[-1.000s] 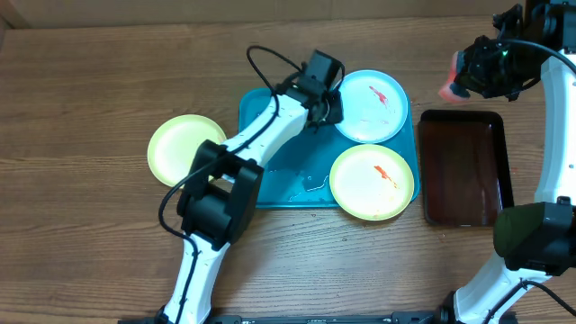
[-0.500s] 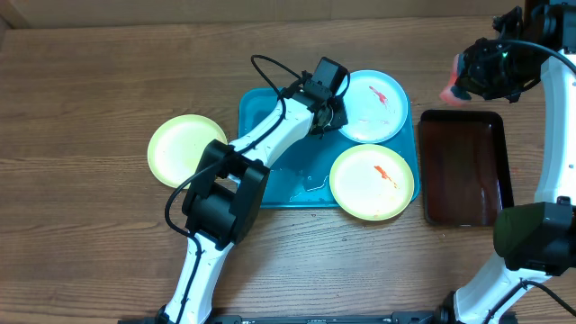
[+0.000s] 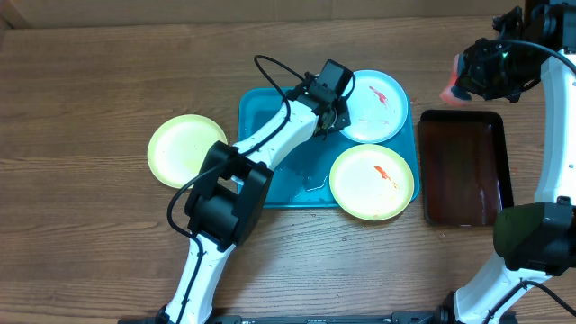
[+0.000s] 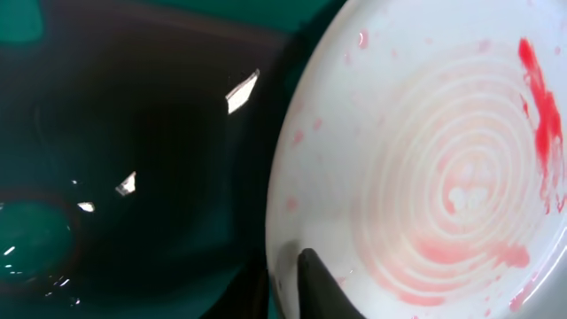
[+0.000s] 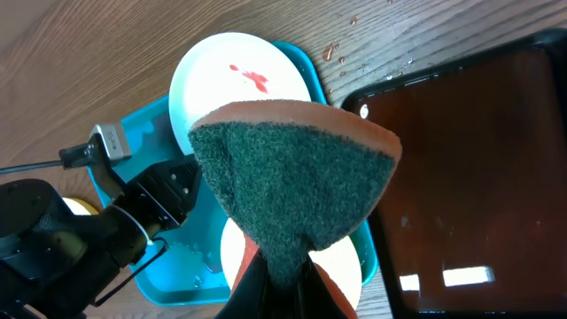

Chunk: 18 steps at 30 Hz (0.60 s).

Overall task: Clean dirty plates on tray and stack at the side
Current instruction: 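Move left gripper to the light-blue plate rim and grip it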

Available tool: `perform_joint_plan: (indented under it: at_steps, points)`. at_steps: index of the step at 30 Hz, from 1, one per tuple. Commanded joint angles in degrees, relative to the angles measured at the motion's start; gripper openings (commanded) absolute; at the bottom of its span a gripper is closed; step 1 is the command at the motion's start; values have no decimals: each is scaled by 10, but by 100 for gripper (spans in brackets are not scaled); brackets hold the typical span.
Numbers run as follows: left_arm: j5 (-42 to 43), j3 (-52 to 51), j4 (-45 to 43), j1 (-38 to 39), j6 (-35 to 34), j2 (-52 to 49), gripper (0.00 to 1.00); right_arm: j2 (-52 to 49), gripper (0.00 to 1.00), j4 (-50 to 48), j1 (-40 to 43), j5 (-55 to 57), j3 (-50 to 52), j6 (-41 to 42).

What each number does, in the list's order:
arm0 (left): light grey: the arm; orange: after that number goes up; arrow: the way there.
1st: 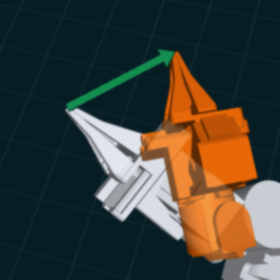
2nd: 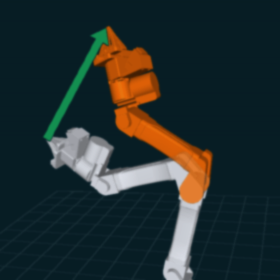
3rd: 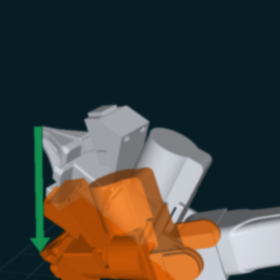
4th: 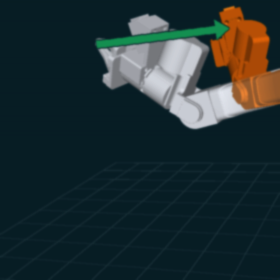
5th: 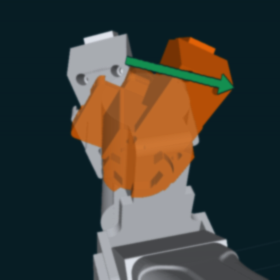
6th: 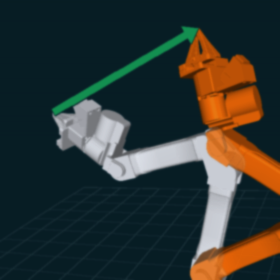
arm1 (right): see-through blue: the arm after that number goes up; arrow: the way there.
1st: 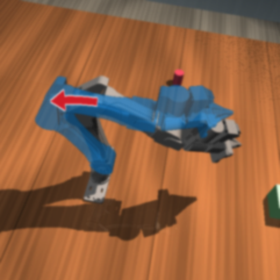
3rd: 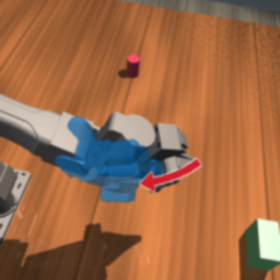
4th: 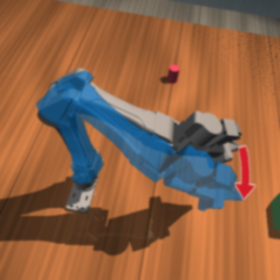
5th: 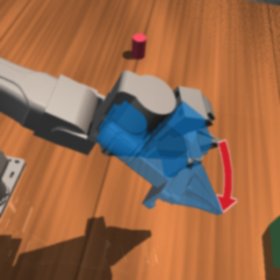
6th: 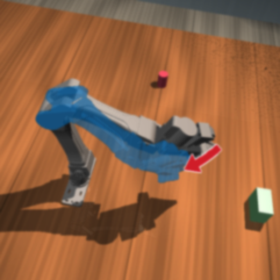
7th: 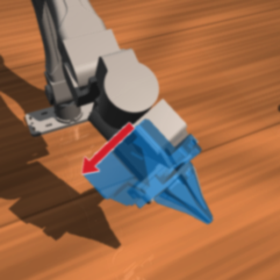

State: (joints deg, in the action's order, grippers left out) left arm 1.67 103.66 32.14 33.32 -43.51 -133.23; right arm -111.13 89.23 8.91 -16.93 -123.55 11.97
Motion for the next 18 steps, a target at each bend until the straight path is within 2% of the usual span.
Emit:
perform_joint_plan:
  at_steps: [1,3,18]
  points:
    - [-28,15,-1,6,-9,-15,8,5,4,-2,-3,4,-7,-3]
    - [-33,15,-1,6,-9,-15,4,5,4,-1,-3,4,-7,-3]
    - [-80,20,-22,-19,-1,-12,4,5,4,3,-3,4,-7,-16]
